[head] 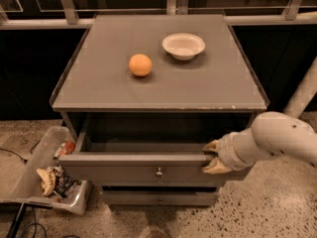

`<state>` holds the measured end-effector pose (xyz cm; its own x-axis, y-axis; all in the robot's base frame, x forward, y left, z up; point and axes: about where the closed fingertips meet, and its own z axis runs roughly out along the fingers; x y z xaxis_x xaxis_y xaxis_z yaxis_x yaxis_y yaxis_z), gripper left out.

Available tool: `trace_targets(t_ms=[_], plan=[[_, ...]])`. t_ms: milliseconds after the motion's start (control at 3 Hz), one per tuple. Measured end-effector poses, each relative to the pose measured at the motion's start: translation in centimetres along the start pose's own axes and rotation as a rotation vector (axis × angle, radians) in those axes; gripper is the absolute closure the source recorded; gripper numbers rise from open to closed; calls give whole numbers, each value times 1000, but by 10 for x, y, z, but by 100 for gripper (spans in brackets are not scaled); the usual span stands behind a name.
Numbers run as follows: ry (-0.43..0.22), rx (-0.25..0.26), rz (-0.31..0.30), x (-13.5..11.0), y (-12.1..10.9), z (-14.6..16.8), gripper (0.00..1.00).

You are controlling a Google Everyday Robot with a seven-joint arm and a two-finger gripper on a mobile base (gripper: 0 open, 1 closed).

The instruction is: Open top drawer

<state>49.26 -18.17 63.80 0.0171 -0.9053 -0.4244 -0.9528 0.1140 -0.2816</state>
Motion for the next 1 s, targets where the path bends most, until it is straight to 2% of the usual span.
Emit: trace_targets(t_ms=[333,667,1000], plan=[[-1,9,7,1,13,-3,100],[-1,9,7,1,13,-3,100],[-1,9,7,1,13,-3,82]])
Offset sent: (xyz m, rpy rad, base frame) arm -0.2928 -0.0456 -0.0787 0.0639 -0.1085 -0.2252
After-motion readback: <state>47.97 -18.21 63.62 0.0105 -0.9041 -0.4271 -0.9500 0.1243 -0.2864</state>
